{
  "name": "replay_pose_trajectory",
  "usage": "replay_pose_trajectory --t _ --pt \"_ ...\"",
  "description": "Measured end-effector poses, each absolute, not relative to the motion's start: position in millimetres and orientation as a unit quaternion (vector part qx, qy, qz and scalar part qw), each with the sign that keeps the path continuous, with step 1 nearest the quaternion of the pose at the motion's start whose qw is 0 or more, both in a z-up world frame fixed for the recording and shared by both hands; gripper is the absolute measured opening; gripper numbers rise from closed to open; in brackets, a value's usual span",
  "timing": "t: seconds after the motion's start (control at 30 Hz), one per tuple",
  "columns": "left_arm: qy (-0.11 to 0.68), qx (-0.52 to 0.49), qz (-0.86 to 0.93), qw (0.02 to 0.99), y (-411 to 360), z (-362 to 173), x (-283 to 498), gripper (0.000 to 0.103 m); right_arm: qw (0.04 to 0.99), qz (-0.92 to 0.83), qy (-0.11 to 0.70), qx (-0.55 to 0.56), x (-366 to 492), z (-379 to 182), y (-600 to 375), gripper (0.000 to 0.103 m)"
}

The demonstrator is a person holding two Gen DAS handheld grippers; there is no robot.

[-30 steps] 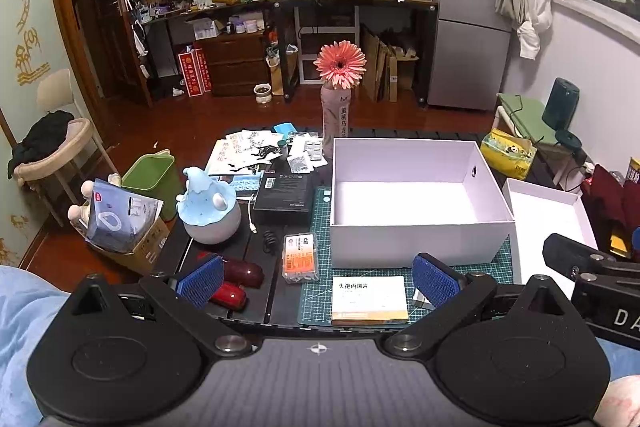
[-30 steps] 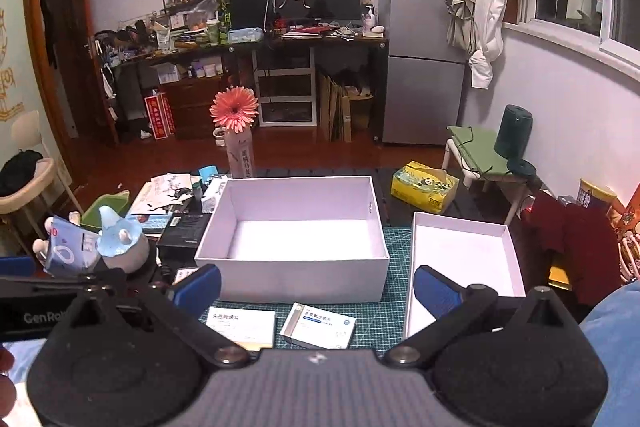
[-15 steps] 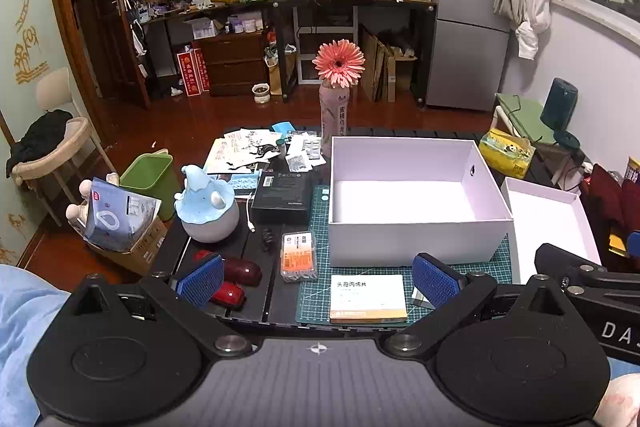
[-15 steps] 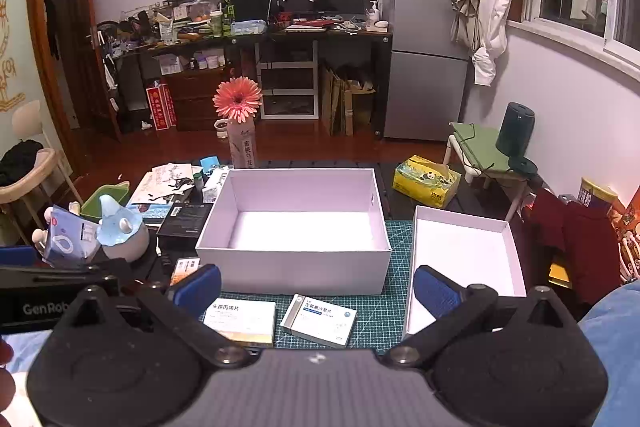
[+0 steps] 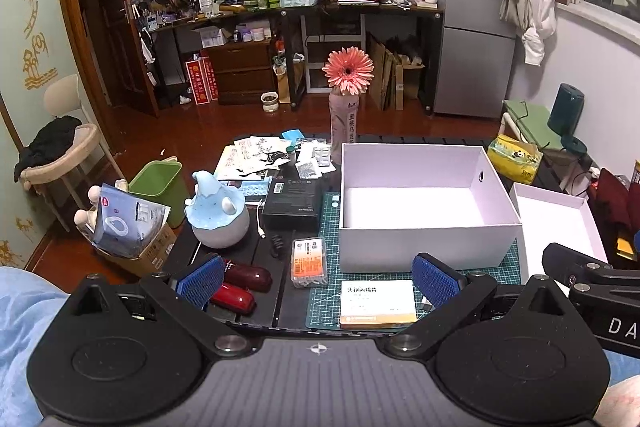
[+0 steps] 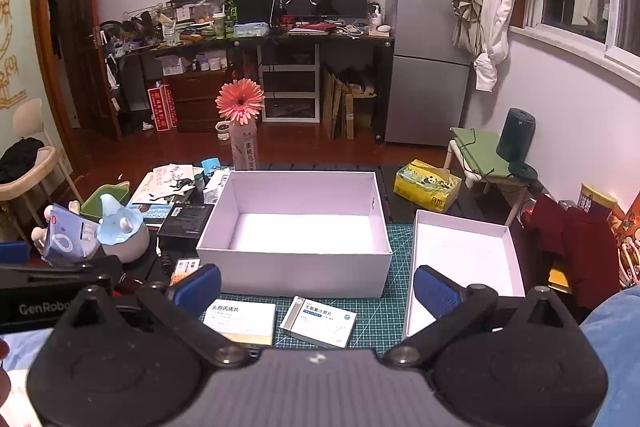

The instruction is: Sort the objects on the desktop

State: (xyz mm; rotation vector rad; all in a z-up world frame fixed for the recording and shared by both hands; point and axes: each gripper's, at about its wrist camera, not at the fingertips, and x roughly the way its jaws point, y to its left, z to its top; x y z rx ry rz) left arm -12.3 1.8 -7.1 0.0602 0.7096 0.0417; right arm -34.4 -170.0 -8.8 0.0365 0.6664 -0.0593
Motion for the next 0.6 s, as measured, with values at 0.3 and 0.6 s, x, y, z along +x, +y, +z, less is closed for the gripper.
replay_pose_trajectory --t 0.3,0.6 --pt "0.349 0.026 0.020 0.937 4.1 -10.1 -10.0 0.102 0.947 -0.025 0.320 0.012 -35.5 -11.3 -168.5 0.103" --pt "0.346 0.023 0.019 0.938 5.0 -13.7 -10.7 0.102 0.949 -0.024 0.313 0.007 -37.4 -15.6 -166.8 0.103"
